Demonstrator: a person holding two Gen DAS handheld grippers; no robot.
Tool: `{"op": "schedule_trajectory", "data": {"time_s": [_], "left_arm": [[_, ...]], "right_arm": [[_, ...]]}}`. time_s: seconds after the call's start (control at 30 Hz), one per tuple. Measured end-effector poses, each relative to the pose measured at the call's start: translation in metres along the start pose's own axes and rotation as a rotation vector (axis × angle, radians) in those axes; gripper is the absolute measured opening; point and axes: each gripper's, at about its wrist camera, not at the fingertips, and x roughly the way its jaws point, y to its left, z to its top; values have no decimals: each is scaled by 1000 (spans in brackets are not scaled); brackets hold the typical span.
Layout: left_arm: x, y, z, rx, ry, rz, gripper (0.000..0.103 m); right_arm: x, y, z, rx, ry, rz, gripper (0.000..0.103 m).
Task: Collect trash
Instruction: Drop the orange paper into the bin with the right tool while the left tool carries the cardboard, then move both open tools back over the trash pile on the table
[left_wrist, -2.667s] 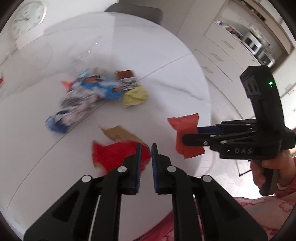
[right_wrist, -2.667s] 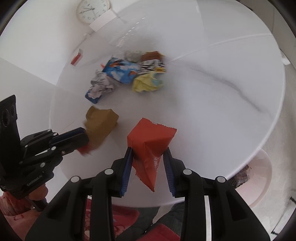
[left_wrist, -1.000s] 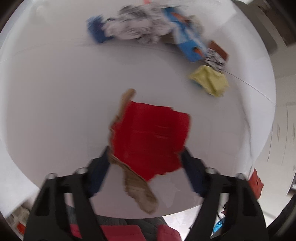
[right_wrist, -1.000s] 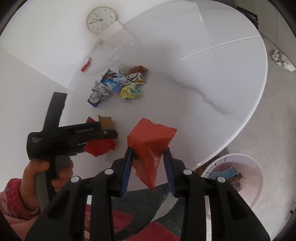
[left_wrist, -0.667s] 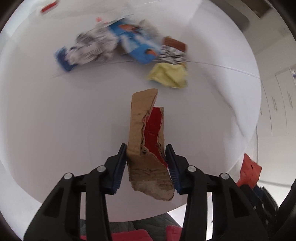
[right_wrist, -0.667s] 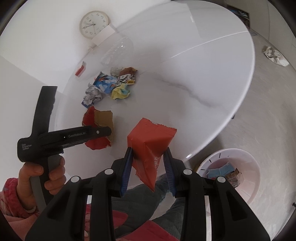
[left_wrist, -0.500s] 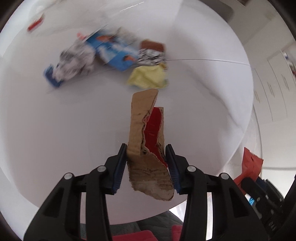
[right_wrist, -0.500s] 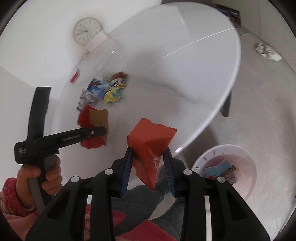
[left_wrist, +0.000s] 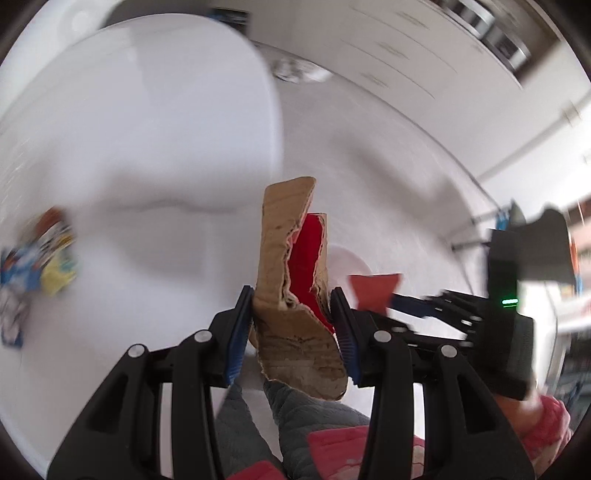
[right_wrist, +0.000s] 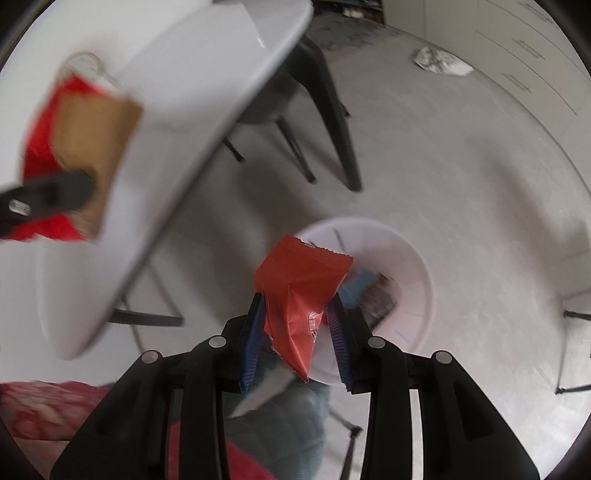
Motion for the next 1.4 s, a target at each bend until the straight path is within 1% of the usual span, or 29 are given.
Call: {"op": "schedule_trajectory", "data": {"time_s": [0.07, 0.1, 0.13, 0.17, 0.23, 0.3, 0.33, 0.37, 0.4, 0.47, 0.5, 0.57, 0.63, 0.7, 0.8, 0.87, 0.93, 1.03, 1.1, 1.2, 1.3, 1.4], "left_arm": [[9, -18, 5, 37, 28, -9, 42], [15, -35, 6, 52, 47, -14, 42], [22, -48, 7, 66, 68, -22, 42], [30, -54, 7, 78, 87, -24, 42], [40, -63, -3, 96, 108, -15, 42], [57, -72, -1, 113, 137, -14, 42], [64, -78, 6, 117, 146, -15, 42], [69, -76, 5, 124, 157, -18, 42], [68, -65, -6, 134, 165, -21, 42], [75, -69, -9, 157, 175, -15, 42], [78, -65, -9, 163, 179, -17, 42], [86, -68, -10, 168, 199, -37, 42], [88, -57, -17, 164, 215, -63, 52], [91, -59, -19, 159, 219, -70, 75], [87, -58, -26, 170, 211, -77, 88], [79, -51, -30, 175, 211, -71, 92], [76, -48, -30, 165, 193, -52, 92], [57, -41, -26, 136, 105, -2, 94], [31, -31, -24, 121, 32, 23, 95], [4, -20, -23, 125, -39, 60, 95], [-15, -5, -25, 108, -88, 96, 95], [-35, 19, -29, 52, -116, 109, 95]], "right_arm": [[17, -8, -7, 2, 27, -30, 57], [22, -11, -9, 8, 30, -45, 73], [25, -15, -12, 17, 29, -56, 79], [26, -22, -16, 37, 30, -65, 81], [25, -34, -22, 81, 30, -70, 91], [20, -46, -28, 127, 22, -76, 93], [17, -54, -31, 152, 20, -83, 94], [13, -59, -36, 173, 17, -94, 94], [10, -65, -36, 192, 14, -106, 95], [-1, -78, -46, 234, -3, -121, 95], [-5, -82, -48, 248, -10, -125, 96], [-16, -91, -51, 278, -34, -139, 96], [-26, -95, -53, 293, -53, -151, 98], [-32, -101, -55, 305, -69, -158, 98], [-41, -102, -56, 315, -83, -165, 98], [-44, -101, -55, 317, -89, -168, 98], [-46, -99, -54, 313, -93, -170, 98], [-56, -89, -51, 286, -106, -179, 99], [-63, -81, -47, 261, -117, -188, 100], [-74, -65, -38, 214, -140, -200, 100], [-84, -49, -27, 174, -162, -198, 100], [-92, -25, -12, 118, -187, -181, 100]]}}
